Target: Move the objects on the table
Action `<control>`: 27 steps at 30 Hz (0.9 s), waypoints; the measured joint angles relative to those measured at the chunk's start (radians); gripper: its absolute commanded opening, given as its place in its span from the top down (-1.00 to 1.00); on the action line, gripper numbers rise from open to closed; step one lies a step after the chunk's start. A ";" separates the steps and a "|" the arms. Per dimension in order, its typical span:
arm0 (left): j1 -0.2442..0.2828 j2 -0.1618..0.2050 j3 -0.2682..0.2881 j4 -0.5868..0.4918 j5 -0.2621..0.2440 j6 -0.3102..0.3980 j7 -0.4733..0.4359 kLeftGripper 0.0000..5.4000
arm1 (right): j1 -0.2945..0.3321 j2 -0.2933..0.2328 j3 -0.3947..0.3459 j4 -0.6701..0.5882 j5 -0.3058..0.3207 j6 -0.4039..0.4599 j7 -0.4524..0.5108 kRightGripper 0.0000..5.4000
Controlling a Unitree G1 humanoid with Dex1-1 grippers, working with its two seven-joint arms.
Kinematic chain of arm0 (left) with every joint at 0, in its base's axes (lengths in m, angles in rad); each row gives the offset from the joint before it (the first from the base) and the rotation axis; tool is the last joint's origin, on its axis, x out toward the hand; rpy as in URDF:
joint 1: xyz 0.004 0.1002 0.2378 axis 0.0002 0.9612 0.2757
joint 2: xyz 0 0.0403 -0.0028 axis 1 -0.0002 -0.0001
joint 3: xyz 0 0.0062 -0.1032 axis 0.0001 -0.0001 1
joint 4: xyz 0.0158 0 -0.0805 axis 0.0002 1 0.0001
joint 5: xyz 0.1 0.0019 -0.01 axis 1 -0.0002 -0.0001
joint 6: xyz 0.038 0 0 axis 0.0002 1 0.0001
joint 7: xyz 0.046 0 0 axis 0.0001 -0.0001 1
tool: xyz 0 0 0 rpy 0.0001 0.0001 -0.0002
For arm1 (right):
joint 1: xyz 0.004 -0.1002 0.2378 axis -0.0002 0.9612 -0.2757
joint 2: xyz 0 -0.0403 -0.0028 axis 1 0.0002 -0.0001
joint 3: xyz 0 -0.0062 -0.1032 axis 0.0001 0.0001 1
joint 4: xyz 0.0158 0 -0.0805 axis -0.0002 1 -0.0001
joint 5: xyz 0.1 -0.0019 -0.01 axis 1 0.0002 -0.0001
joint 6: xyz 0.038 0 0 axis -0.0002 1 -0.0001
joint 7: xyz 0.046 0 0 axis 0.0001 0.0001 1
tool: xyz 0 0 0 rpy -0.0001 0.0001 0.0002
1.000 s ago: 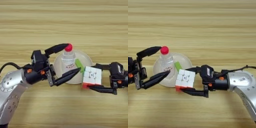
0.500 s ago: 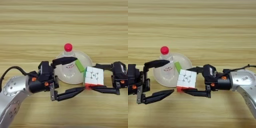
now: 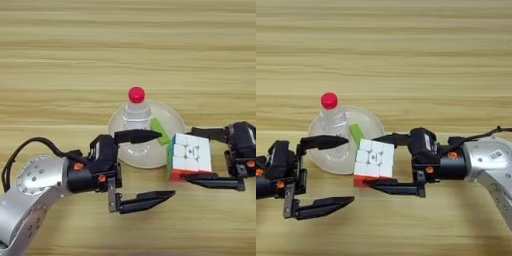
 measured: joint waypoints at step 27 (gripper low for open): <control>-0.001 -0.001 -0.030 0.017 0.035 -0.026 -0.006 -1.00 | -0.010 0.013 0.076 -0.048 0.026 0.037 -0.004 -0.24</control>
